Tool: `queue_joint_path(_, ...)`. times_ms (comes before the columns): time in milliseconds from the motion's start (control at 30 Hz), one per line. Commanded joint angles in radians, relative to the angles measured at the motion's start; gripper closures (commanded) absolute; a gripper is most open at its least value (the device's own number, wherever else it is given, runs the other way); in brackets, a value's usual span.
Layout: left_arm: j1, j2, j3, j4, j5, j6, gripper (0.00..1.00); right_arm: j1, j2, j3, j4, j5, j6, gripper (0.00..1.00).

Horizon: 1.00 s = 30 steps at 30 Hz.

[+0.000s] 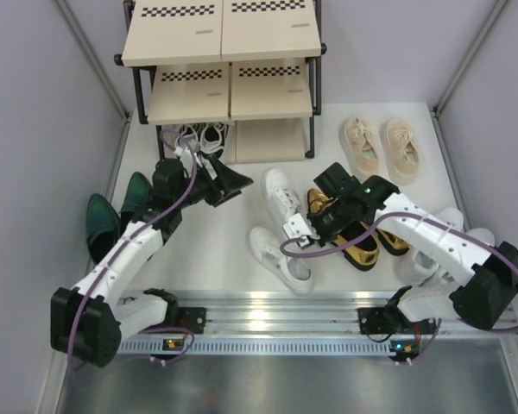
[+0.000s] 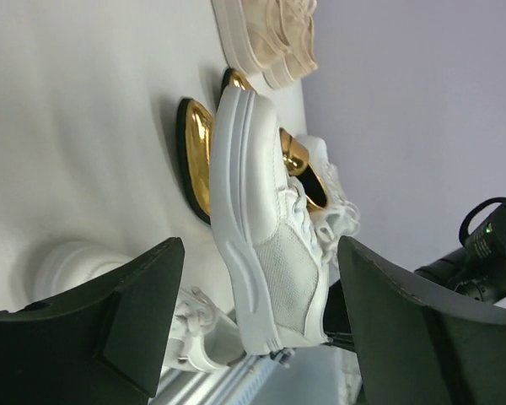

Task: Place and organize the shoes onto the shoe shelf
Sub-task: Pick up the shoe at the center of the board, then place the shoe at the shoe shelf.

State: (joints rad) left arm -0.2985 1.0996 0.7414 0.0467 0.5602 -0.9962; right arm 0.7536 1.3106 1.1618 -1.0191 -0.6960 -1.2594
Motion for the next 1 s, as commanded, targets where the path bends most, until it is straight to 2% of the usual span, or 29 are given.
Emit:
queue_joint_path(0, 0.013, -0.067, 0.091, -0.192, -0.132, 0.18, 0.21, -0.014, 0.022, 0.081, 0.045, 0.021, -0.024, 1.0)
queue_joint_path(200, 0.024, -0.177, 0.066, -0.303, -0.183, 0.22, 0.21, -0.072, 0.174, 0.2, 0.025, 0.078, -0.06, 1.0)
queue_joint_path(433, 0.024, -0.412, 0.004, -0.366, -0.265, 0.232, 0.21, -0.149, 0.4, 0.441, -0.038, 0.115, -0.138, 1.0)
queue_joint_path(667, 0.024, -0.561, 0.003, -0.478, -0.351, 0.252, 0.21, -0.192, 0.657, 0.679, -0.033, 0.191, -0.181, 1.0)
queue_joint_path(967, 0.024, -0.655, -0.023, -0.536, -0.405, 0.229, 0.2, -0.226, 0.864, 0.907, 0.117, 0.337, -0.127, 1.0)
